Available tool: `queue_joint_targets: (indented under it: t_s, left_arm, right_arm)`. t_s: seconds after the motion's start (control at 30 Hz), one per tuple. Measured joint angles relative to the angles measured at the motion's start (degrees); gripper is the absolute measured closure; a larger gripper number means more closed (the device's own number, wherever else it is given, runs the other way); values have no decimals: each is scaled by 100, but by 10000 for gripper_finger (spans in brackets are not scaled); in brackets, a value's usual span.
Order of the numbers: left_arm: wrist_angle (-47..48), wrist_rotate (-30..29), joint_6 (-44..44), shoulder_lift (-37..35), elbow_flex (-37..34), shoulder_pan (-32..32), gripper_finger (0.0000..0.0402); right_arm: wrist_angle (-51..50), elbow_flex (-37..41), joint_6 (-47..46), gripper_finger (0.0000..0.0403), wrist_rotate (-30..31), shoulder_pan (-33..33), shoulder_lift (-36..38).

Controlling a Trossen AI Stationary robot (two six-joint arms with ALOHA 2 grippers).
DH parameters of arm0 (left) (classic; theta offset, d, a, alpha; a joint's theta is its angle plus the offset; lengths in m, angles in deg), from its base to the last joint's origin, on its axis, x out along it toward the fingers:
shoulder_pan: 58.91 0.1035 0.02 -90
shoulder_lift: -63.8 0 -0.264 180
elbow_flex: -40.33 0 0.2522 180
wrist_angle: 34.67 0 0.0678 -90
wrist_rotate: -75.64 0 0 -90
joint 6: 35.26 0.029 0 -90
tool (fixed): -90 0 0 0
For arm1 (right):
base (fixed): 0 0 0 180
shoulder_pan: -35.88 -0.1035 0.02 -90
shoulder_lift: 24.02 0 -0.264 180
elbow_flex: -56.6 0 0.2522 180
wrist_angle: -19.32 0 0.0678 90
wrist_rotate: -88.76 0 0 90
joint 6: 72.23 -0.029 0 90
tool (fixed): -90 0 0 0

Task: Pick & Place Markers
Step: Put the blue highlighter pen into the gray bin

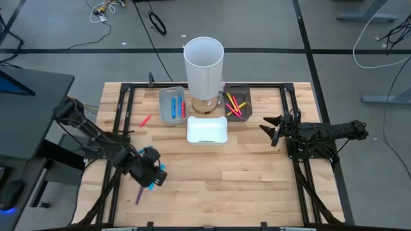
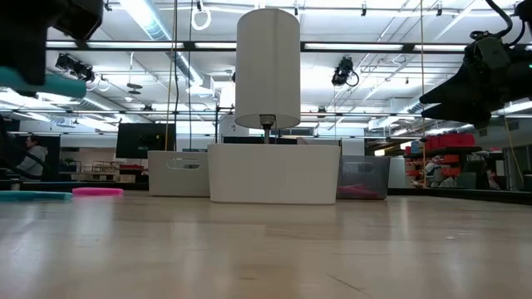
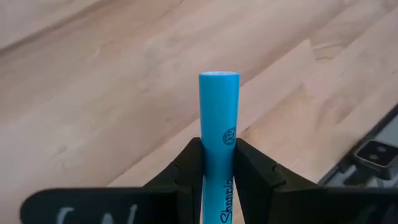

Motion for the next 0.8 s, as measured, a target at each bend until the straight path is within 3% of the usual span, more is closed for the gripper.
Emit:
queue_joint_targets:
  t_s: [0.33,0.57,0.8]
  left_arm:
    - [365,362,1138,-214,496,1191,330]
    - [1010,351,1181,-214,1294,2066,330]
    - [1313,711,1467,-214,1855,2659,330]
  right_arm:
    - [2,0,-1,160,0,-1,0]
    - [2,0,1,160,0,1,0]
    - [1,0,1,160,0,-1,0]
